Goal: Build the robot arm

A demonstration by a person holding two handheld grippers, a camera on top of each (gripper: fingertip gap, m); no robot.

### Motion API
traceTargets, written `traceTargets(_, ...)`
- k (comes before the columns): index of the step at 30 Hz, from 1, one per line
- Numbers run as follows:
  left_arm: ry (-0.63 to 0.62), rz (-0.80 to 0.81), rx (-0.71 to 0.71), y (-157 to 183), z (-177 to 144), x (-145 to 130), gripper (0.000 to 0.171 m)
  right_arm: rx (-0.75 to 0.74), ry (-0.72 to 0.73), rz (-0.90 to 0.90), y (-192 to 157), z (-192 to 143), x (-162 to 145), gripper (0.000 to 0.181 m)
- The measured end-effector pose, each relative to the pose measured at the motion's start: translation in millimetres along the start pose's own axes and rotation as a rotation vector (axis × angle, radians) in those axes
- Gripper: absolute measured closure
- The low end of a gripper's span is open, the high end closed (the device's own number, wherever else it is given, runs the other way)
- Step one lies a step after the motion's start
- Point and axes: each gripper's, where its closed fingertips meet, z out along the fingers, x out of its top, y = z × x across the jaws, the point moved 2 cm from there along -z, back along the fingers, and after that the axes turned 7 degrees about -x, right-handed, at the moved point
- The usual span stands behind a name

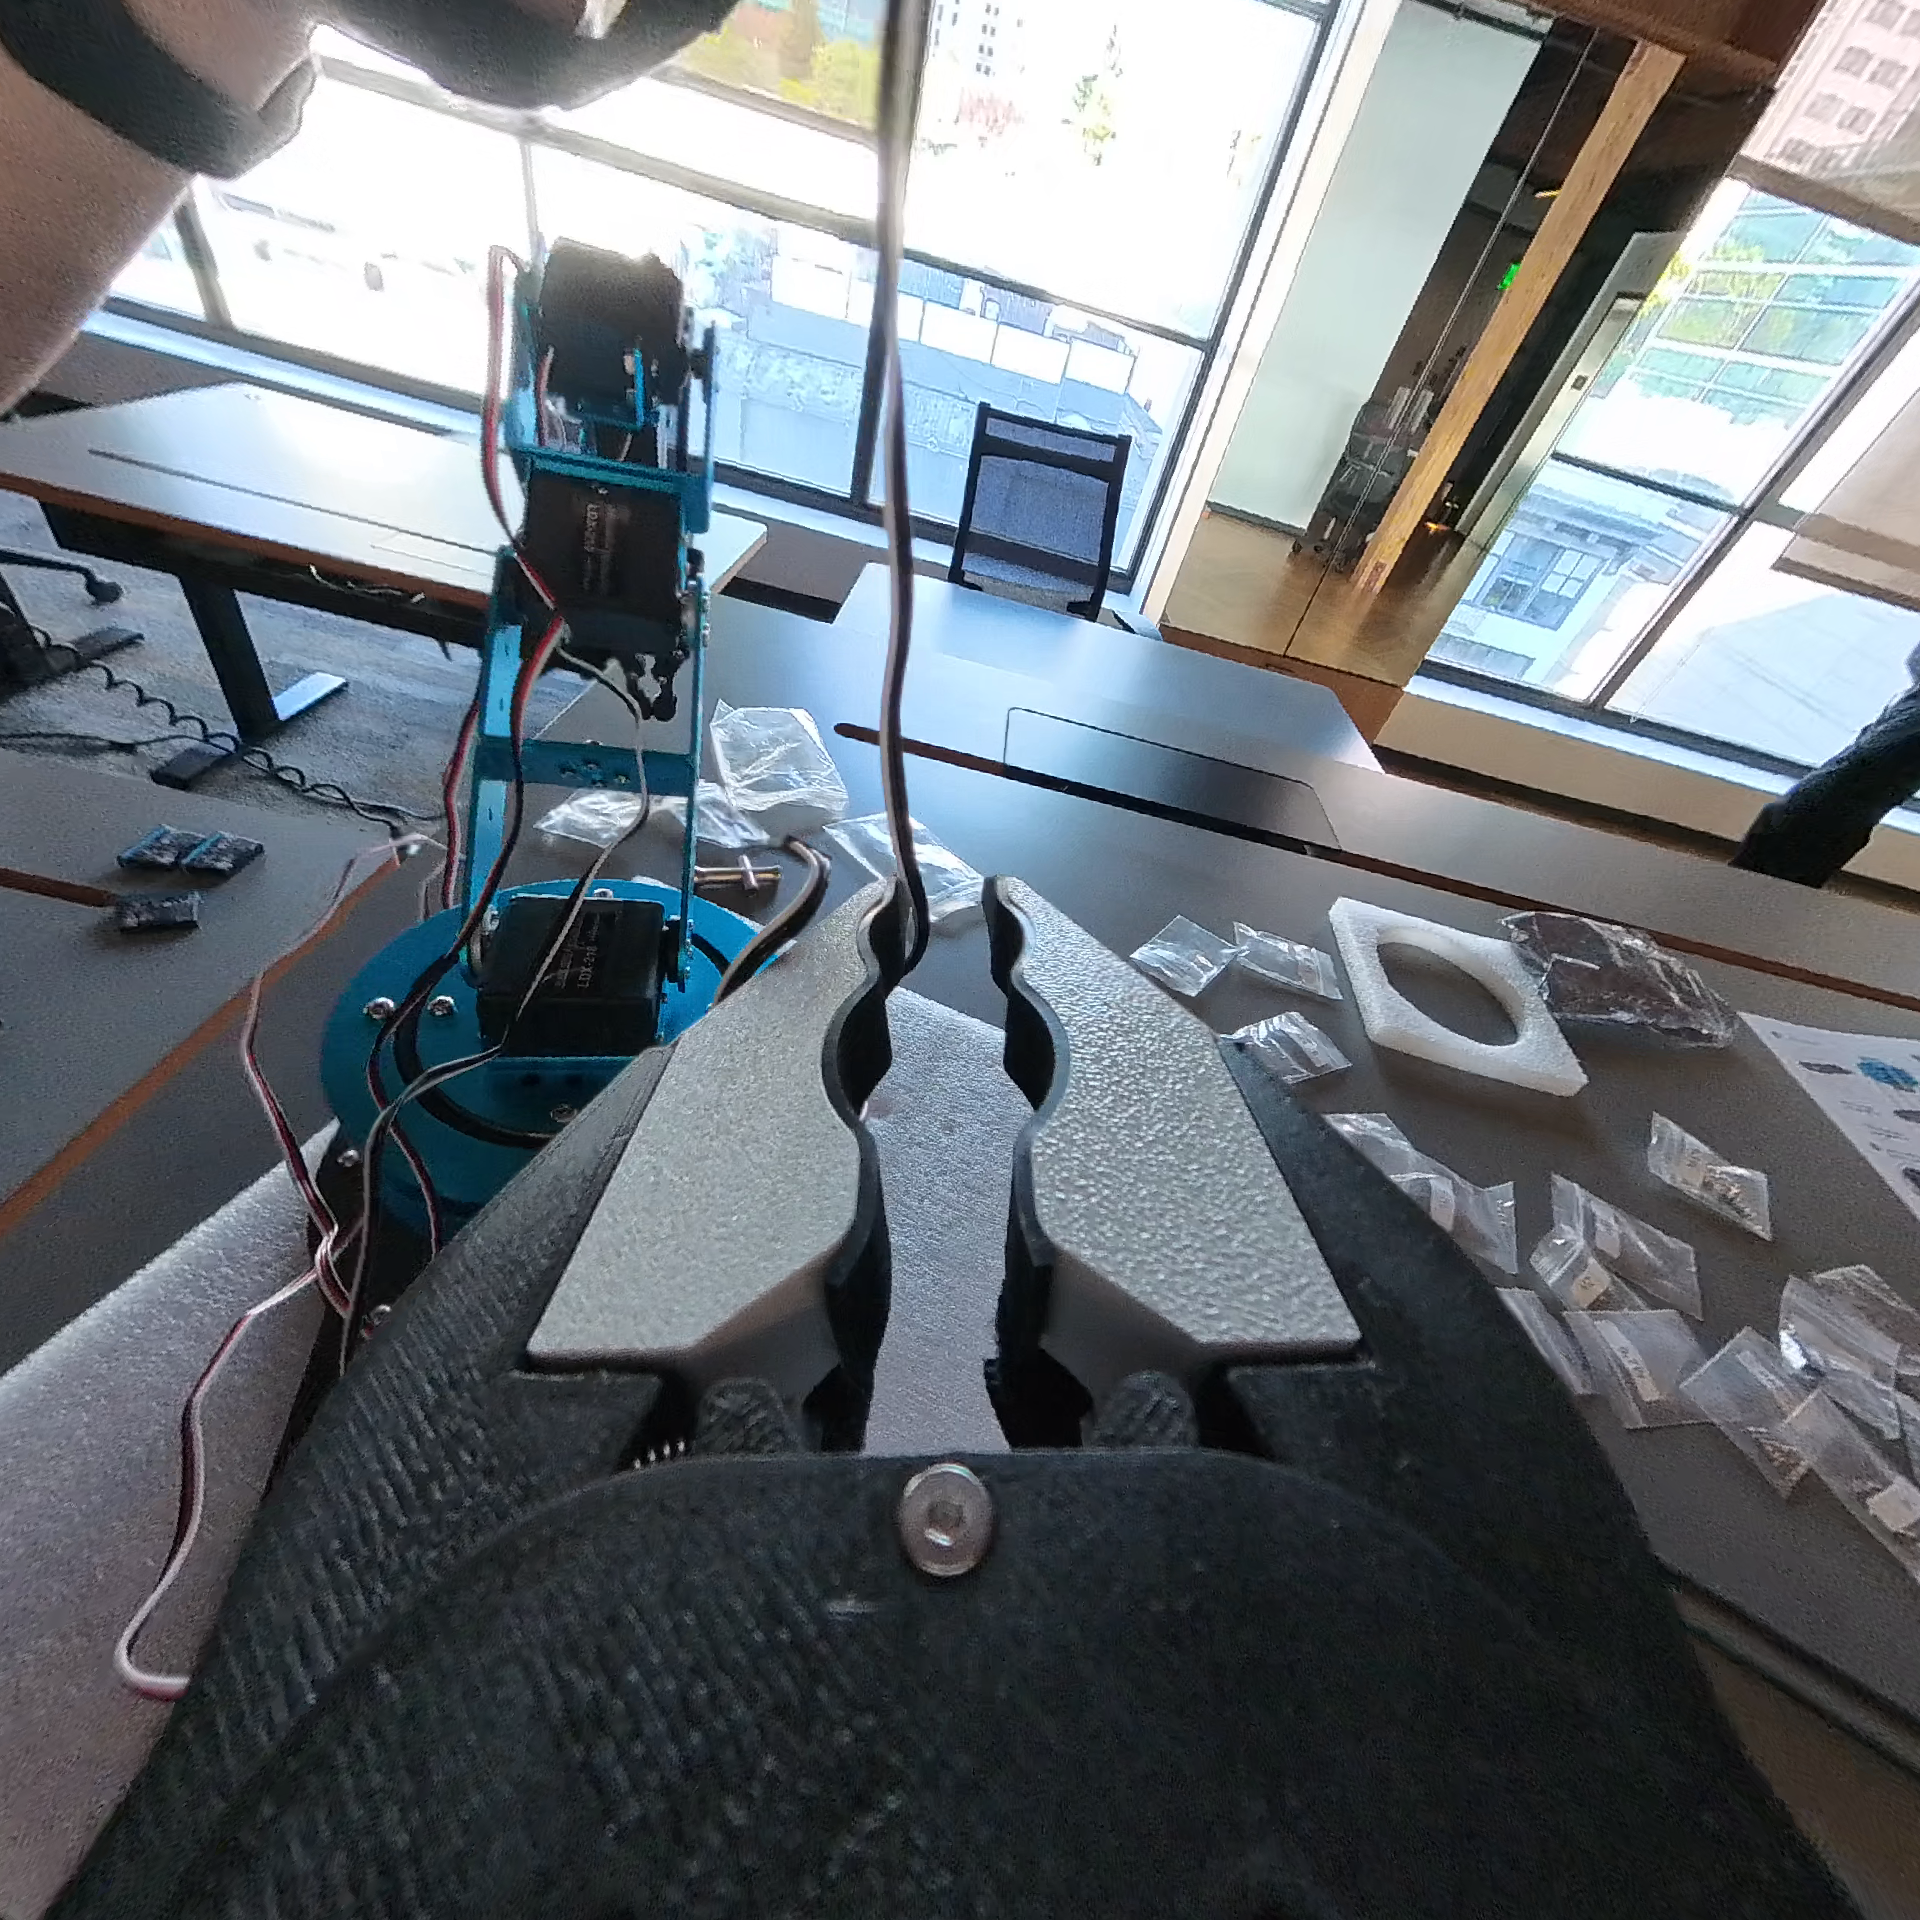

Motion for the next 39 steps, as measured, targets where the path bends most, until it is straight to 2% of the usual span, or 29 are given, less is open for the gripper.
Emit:
traceTargets(4,0.034,-0.015,0.009,-4,-6,8,0.171,0.046,0.012,-0.059,-10,-3,5,0.162)
traceTargets(8,0.055,-0.011,0.012,-7,-9,15,0.171,0.014,0.062,-0.161,-12,-8,13,0.162)
traceTargets(10,0.059,-0.009,0.014,-9,-10,18,0.171,0.027,0.088,-0.153,-14,-11,16,0.166)
traceTargets(12,0.048,-0.009,0.008,-9,-10,19,0.171,0.072,0.099,-0.091,-16,-13,16,0.179)
traceTargets(16,0.003,0.018,0.027,-9,-8,18,0.171,0.222,0.133,0.087,-21,-21,19,0.179)
traceTargets(20,-0.041,0.057,0.072,-10,-8,20,0.171,0.410,0.187,0.339,-22,-35,28,0.179)
traceTargets(24,-0.111,0.099,0.118,-11,-4,18,0.171,0.361,0.137,0.340,-7,-35,21,0.164)
traceTargets(26,-0.137,0.109,0.139,-13,-1,16,0.171,0.371,0.096,0.324,-3,-39,24,0.163)
traceTargets(30,-0.131,0.111,0.165,-15,-1,13,0.171,0.340,0.022,0.199,4,-55,36,0.147)
traceTargets(34,-0.113,0.153,0.189,-17,-7,10,0.171,0.383,0.059,0.182,4,-76,58,0.137)
traceTargets(39,-0.131,0.146,0.121,-14,3,-12,0.171,0.309,0.210,0.258,10,-66,108,0.150)
